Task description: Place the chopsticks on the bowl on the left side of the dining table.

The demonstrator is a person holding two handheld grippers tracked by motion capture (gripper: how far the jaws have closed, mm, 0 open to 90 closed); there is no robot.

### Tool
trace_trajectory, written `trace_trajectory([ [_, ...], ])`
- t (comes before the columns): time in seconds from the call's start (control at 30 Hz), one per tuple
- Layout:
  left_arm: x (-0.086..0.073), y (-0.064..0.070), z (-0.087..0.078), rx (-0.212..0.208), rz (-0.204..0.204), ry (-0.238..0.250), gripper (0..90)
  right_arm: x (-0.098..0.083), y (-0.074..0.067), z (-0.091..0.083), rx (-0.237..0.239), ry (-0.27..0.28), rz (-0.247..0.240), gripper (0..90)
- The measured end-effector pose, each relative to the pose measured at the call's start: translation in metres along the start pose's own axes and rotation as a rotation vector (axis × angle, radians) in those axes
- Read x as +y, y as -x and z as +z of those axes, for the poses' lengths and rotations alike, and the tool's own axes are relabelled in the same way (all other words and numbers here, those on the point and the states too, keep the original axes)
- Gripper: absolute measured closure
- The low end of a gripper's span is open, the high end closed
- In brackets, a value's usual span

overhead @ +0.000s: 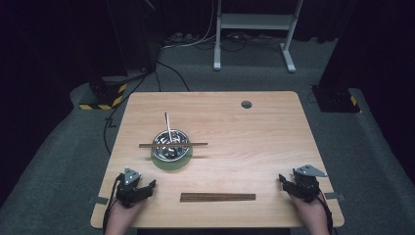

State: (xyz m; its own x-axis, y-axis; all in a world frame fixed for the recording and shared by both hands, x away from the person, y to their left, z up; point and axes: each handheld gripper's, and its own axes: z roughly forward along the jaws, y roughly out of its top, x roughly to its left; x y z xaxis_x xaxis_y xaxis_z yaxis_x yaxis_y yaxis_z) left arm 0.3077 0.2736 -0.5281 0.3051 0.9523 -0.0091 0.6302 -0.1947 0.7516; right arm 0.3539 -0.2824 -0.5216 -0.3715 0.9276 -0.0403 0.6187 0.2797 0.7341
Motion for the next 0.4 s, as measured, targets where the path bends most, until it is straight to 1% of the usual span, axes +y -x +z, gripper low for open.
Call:
trace_trajectory([
  [0.03, -0.0008, 0.0002, -0.0003, 0.0, 0.001, 0.002, 31.9, 0.0004, 0.0005, -0.0001, -0.001, 0.003, -0.013, 37.4],
  [0.07, -0.001, 0.0005, -0.0005, 0.001, 0.004, 0.003, 31.9, 0.0003, -0.0012, 0.0003, -0.007, 0.004, -0.012, 37.4],
  [0.1, -0.0009, 0.0002, -0.0008, 0.002, 0.016, 0.0, 31.9, 0.0008, -0.0018, 0.001, -0.007, 0.005, -0.009, 37.1],
  [0.17, -0.0009, 0.0005, -0.0007, 0.005, 0.016, 0.001, 31.9, 0.0018, -0.0008, 0.0021, 0.023, -0.011, 0.016, 34.6],
  [0.2, -0.0012, 0.0006, -0.0007, 0.004, 0.016, 0.005, 31.9, 0.0023, -0.0012, 0.0027, 0.014, -0.01, 0.027, 33.8],
  [0.23, -0.0013, 0.0006, -0.0008, 0.005, 0.018, 0.005, 32.1, 0.002, -0.0022, 0.0034, 0.004, -0.003, 0.028, 33.6],
  [0.27, -0.0015, 0.001, -0.0008, 0.005, 0.015, 0.009, 32.4, 0.0023, -0.0024, 0.0027, 0.004, -0.011, 0.027, 33.6],
  [0.33, -0.0016, 0.0011, -0.001, 0.004, 0.016, 0.009, 32.9, 0.0022, -0.0026, 0.0027, 0.001, -0.006, 0.015, 34.1],
  [0.4, -0.0019, 0.0013, -0.0012, 0.0, 0.015, 0.01, 33.3, 0.0022, -0.0024, 0.0033, 0.002, -0.006, 0.033, 34.0],
])
